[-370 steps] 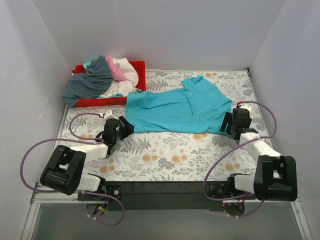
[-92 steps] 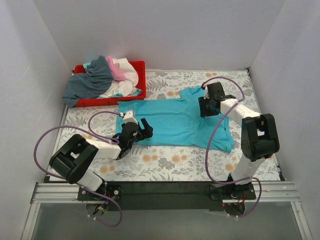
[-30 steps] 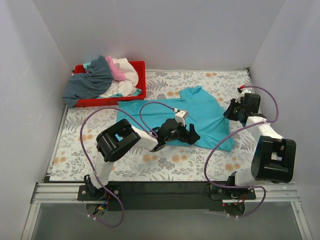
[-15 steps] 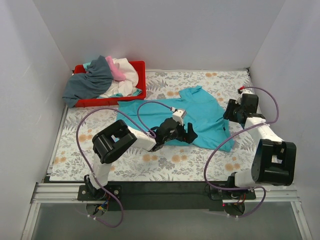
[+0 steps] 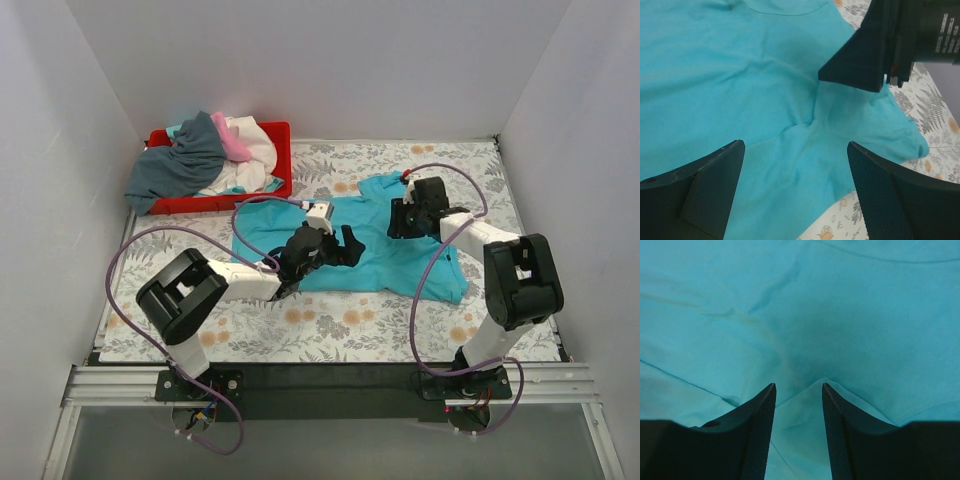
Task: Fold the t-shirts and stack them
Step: Fold the tshirt
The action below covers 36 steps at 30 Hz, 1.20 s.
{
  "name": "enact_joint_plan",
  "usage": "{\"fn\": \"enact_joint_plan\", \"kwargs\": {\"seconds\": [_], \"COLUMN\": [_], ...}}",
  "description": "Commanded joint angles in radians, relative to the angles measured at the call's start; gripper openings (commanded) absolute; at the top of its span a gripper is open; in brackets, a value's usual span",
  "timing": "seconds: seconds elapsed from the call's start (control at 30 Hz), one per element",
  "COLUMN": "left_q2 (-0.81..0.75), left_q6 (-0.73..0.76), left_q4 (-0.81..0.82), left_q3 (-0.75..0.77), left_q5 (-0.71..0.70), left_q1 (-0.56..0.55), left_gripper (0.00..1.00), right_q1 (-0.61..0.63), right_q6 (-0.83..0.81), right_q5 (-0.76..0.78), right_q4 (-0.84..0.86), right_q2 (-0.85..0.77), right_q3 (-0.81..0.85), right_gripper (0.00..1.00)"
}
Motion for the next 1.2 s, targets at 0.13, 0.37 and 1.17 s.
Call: {"fn": "enact_joint_plan", "kwargs": {"seconds": [0.13,0.37,1.17], "left_q2": [-0.068,-0.079,-0.061], "left_q6": [-0.031,-0.037,-0.042], "left_q4": [-0.019,-0.008,0.001], "left_q3": [-0.099,-0.118,-0.122], "left_q5": [-0.042,-0.028,-0.011], "left_q1": [0.073,0.093,0.104], "left_gripper": [0.77,0.77,0.77], "right_q1": [0.055,0.078,0.084], "right_q6": [0.013,0.019,0.011], "right_q5": [0.114,0.223,0.246], "right_q4": [-0.026,-0.063,-0.067], "right_q2": [0.061,0.078,0.111], "right_q3": [0.053,0.065,0.093], "right_gripper": [0.37,0.37,0.01]}}
